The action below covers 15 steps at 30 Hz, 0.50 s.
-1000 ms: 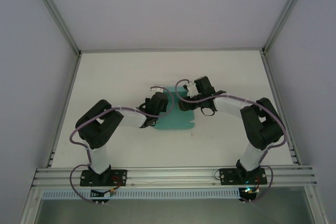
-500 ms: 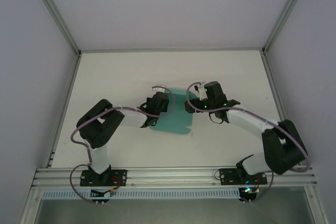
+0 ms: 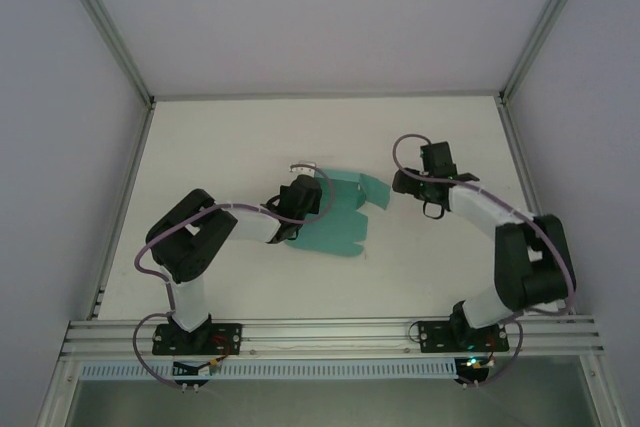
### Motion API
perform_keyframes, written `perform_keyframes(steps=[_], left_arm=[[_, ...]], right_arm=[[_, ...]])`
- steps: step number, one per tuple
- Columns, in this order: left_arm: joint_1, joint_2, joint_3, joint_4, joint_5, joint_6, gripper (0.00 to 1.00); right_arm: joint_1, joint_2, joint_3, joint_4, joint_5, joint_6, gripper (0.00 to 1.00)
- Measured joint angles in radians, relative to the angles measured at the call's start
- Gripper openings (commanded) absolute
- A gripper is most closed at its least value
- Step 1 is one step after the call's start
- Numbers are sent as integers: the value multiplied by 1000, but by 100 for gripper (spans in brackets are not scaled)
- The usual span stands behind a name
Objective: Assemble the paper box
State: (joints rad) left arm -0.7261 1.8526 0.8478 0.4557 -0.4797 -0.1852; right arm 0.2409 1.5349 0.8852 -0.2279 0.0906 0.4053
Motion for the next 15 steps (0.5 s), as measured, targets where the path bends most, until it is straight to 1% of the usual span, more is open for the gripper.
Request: perform_keyframes(steps=[3, 10, 12, 15], left_arm=[[0, 0, 0, 0, 0, 0, 0], [0, 0, 0, 0, 6, 0, 0], [0, 0, 0, 1, 9, 0, 0], [0, 0, 0, 1, 10, 0, 0]], right_arm=[[1, 66, 37, -1, -87, -27, 72], [32, 53, 8, 2, -340, -108, 69], [54, 54, 8, 5, -393, -129, 68], [96, 66, 8, 29, -432, -151, 65]])
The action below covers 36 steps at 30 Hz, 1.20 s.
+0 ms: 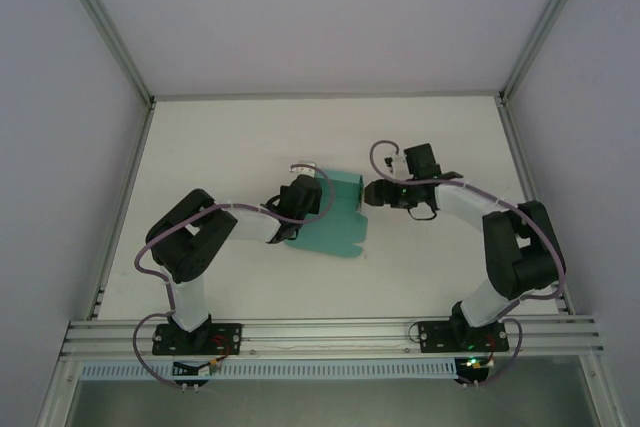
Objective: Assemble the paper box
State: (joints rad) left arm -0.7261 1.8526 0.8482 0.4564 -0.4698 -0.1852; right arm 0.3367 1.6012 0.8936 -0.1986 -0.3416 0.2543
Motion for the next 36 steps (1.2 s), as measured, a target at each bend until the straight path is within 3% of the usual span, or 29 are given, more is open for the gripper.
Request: perform_keyframes(steps=[18, 22, 26, 31, 36], left_arm=[[0, 2, 7, -8, 2, 0, 0], [0, 3, 8, -8, 1, 0, 0], [0, 3, 10, -8, 1, 0, 0], [1, 6, 13, -9, -2, 0, 0], [4, 17, 22, -8, -31, -2, 0]], right_arm=[[110, 72, -35, 224, -8, -93, 64], [128, 79, -35, 251, 33, -92, 56], [131, 97, -37, 304, 108, -74, 42], [149, 109, -47, 357, 187, -63, 40], [155, 156, -12, 390, 245, -54, 22]])
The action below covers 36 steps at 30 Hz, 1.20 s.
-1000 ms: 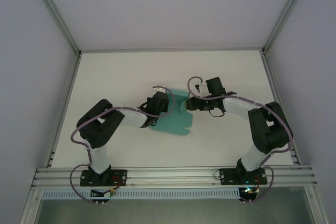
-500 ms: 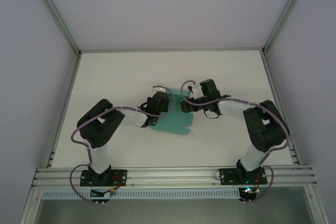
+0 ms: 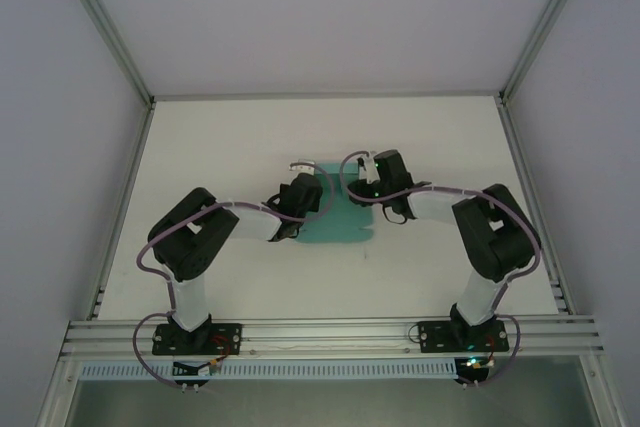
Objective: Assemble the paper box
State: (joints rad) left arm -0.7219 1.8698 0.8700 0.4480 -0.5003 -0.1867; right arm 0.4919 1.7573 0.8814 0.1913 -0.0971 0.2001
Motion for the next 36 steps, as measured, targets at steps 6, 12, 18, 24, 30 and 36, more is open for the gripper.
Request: perform_keyframes(steps=[6, 12, 18, 24, 30, 36], left_arm=[[4, 6, 11, -2, -11, -3, 0], [4, 15, 26, -4, -7, -8, 0], [3, 20, 38, -16, 2, -11, 0], [3, 20, 38, -21, 16, -22, 0], [2, 20, 38, -22, 31, -21, 0], [1, 20, 38, -23, 32, -21, 0]], right_arm=[[29, 23, 26, 8, 165, 34, 5], [74, 35, 41, 2, 333, 124, 0], [121, 74, 132, -121, 505, 202, 13], [130, 81, 107, -69, 538, 193, 35], [121, 82, 67, 35, 514, 95, 29], [109, 83, 50, 82, 501, 47, 16]])
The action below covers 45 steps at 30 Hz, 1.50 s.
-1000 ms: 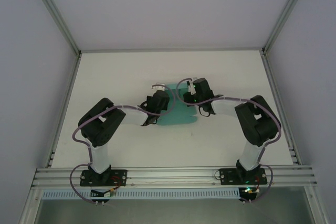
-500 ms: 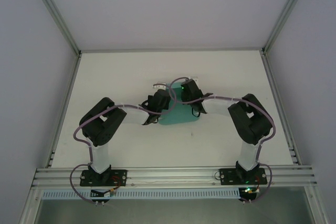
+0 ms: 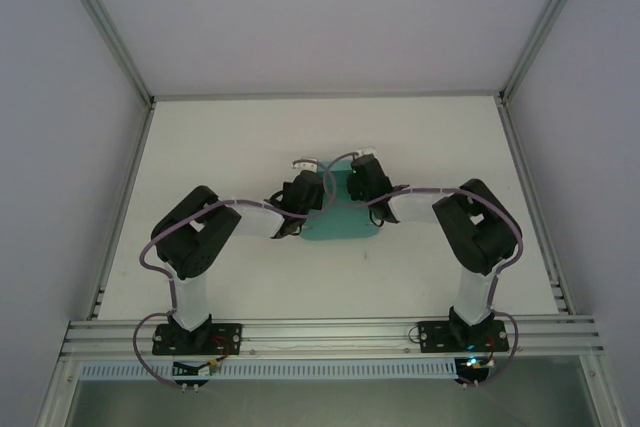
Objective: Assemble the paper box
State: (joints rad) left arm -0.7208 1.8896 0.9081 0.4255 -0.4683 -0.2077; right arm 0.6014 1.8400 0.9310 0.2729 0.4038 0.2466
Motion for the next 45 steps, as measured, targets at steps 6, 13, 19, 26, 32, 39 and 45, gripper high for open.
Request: perform_keyframes(steps=[6, 13, 19, 26, 32, 39, 45], left_arm=[[-11, 0, 36, -56, -4, -27, 0], [-22, 2, 84, -146, -13, -100, 0], [-33, 13, 93, -157, -15, -142, 0], [-36, 13, 97, -158, -14, -144, 0], [-36, 13, 98, -159, -12, -145, 0], [-36, 13, 104, -174, 6, -143, 0], [-36, 13, 105, -180, 6, -132, 0]], right_arm=[[2, 16, 27, -40, 86, 69, 0], [37, 36, 116, -243, 216, 262, 0], [52, 50, 169, -375, 286, 390, 0], [54, 48, 145, -334, 299, 422, 0], [45, 10, 24, -122, 257, 292, 19], [-8, -54, -146, 115, 130, 209, 45], [-34, -85, -208, 201, 20, 108, 63]])
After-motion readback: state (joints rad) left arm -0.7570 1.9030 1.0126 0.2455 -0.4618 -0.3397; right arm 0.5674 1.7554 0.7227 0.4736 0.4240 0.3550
